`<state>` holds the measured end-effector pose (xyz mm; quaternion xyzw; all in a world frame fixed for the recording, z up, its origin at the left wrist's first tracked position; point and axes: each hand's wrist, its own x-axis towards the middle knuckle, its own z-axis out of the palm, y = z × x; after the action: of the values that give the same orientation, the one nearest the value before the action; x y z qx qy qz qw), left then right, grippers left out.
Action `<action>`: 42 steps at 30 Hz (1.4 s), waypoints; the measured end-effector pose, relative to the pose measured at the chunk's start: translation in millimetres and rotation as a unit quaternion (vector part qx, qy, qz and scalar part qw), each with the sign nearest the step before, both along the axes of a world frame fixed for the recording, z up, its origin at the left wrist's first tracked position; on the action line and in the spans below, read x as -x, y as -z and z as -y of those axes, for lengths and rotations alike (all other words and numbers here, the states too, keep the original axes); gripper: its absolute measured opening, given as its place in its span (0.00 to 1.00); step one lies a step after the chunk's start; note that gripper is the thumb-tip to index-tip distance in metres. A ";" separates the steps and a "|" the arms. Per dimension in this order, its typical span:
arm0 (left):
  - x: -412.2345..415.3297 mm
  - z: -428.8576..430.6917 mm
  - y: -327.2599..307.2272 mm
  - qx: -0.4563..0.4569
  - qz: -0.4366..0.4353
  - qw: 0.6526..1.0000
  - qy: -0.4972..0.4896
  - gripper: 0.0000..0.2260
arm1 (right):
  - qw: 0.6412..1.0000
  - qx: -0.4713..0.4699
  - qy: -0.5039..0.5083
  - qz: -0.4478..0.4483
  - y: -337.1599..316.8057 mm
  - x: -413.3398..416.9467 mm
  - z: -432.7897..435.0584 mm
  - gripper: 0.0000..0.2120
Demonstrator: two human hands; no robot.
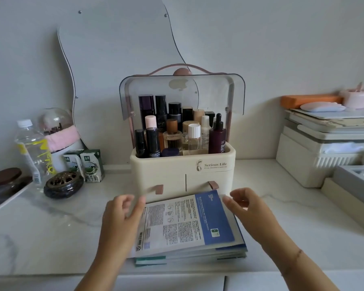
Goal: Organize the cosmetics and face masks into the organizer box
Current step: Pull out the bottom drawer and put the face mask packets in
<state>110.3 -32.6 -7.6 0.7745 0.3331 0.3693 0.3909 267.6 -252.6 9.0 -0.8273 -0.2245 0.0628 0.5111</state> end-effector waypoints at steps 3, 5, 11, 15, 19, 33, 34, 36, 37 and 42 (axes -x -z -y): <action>17.5 -4.0 12.3 0.141 -0.025 0.989 0.037 0.28 | 0.996 -0.031 -0.003 -0.082 9.5 17.9 5.8 0.28; 26.3 -4.3 12.1 0.229 0.002 0.968 0.099 0.32 | 0.991 -0.070 -0.003 -0.110 17.6 28.2 4.6 0.25; 30.2 17.4 -0.8 0.276 0.010 0.948 0.159 0.26 | 0.987 -0.115 -0.025 -0.106 28.1 53.8 -22.7 0.15; 49.0 -2.7 0.0 0.259 0.027 0.960 0.105 0.21 | 0.985 -0.127 -0.039 -0.111 30.5 74.1 -48.9 0.20; 80.3 -34.5 2.4 0.245 0.040 0.966 0.066 0.16 | 0.980 -0.142 -0.064 -0.119 32.4 100.5 -87.8 0.22; 131.3 -143.7 6.7 0.200 0.060 0.975 -0.079 0.13 | 0.972 -0.117 -0.184 -0.085 17.9 124.4 -239.0 0.20; 131.4 -145.4 8.8 0.193 0.045 0.977 -0.084 0.18 | 0.972 -0.113 -0.189 -0.083 17.6 122.8 -241.7 0.19; 133.3 -145.0 10.7 0.182 0.020 0.978 -0.098 0.24 | 0.971 -0.113 -0.198 -0.077 16.5 123.1 -242.2 0.18; 134.3 -144.7 10.8 0.174 0.014 0.980 -0.098 0.24 | 0.970 -0.115 -0.200 -0.070 16.2 124.3 -240.4 0.18; 130.9 -122.1 -1.2 0.006 -0.046 0.985 -0.167 0.24 | 0.980 -0.096 -0.175 -0.010 21.2 133.8 -203.5 0.24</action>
<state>-20.5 89.5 -6.3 0.7216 0.4777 0.3913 0.3130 133.8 -49.1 -12.2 -0.7216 -0.3657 0.1373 0.5715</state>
